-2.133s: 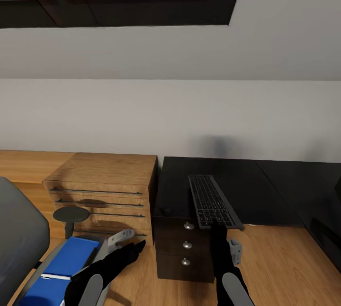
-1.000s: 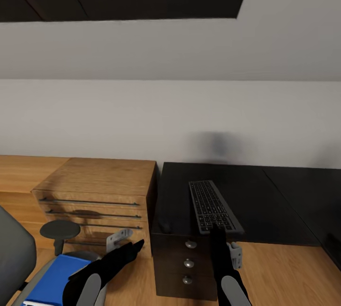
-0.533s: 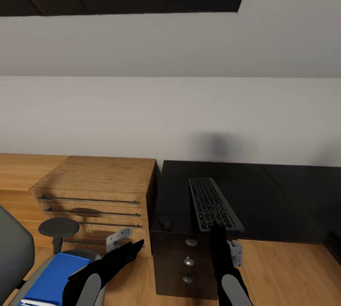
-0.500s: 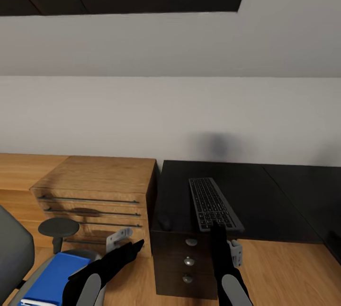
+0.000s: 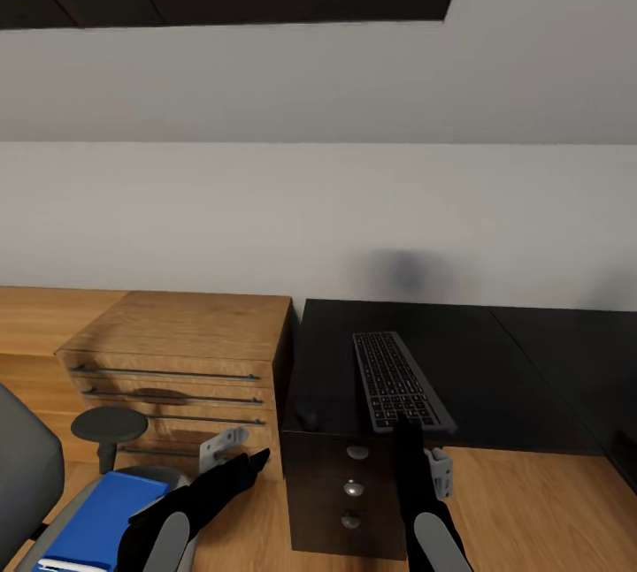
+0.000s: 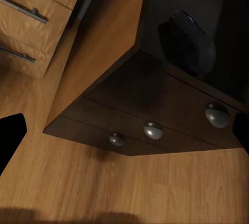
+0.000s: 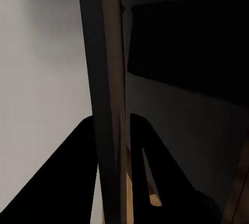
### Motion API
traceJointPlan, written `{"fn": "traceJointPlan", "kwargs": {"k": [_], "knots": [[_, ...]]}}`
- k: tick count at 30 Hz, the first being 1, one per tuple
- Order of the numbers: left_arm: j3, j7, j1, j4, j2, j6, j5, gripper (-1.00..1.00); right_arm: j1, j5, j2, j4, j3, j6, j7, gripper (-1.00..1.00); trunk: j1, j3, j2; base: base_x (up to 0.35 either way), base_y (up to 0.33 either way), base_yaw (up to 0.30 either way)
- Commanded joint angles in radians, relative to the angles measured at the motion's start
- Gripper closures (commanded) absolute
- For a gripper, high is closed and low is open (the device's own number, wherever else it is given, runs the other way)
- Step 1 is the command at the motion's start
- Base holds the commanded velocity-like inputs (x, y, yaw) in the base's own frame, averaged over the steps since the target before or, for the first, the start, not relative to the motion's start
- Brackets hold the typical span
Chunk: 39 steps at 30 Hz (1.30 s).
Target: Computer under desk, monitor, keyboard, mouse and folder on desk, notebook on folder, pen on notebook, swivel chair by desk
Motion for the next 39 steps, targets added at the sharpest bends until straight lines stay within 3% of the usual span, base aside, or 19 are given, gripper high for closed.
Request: {"fn": "traceJointPlan", "kwargs": {"k": [1, 15, 16, 33, 39], "knots": [[0.000, 0.009, -0.001, -0.001, 0.000, 0.003, 0.010, -1.00, -0.001, -0.039, 0.000, 0.037, 0.003, -0.013, -0.006, 1.00, 0.000, -0.001, -0.001, -0.014, 0.000, 0.000], [0.000, 0.008, -0.001, 0.001, 0.000, 0.003, 0.010, -1.00, -0.001, -0.039, -0.001, 0.036, 0.002, -0.011, -0.007, 1.00, 0.000, -0.001, -0.001, -0.033, 0.000, 0.000], [0.000, 0.008, -0.001, 0.001, 0.000, 0.003, 0.010, -1.00, -0.001, -0.039, -0.001, 0.036, 0.002, -0.011, -0.007, -1.00, 0.000, -0.001, -0.001, 0.000, 0.000, 0.000], [0.001, 0.008, -0.001, 0.001, 0.001, 0.002, 0.010, -1.00, -0.001, -0.039, -0.002, 0.036, 0.001, -0.011, -0.009, -1.00, 0.000, -0.001, -0.001, 0.000, 0.000, 0.000], [0.001, 0.008, -0.001, 0.001, 0.001, 0.003, 0.010, -1.00, -0.001, -0.040, -0.002, 0.036, 0.001, -0.011, -0.010, -1.00, 0.000, -0.001, -0.001, -0.184, 0.000, 0.000]]}}
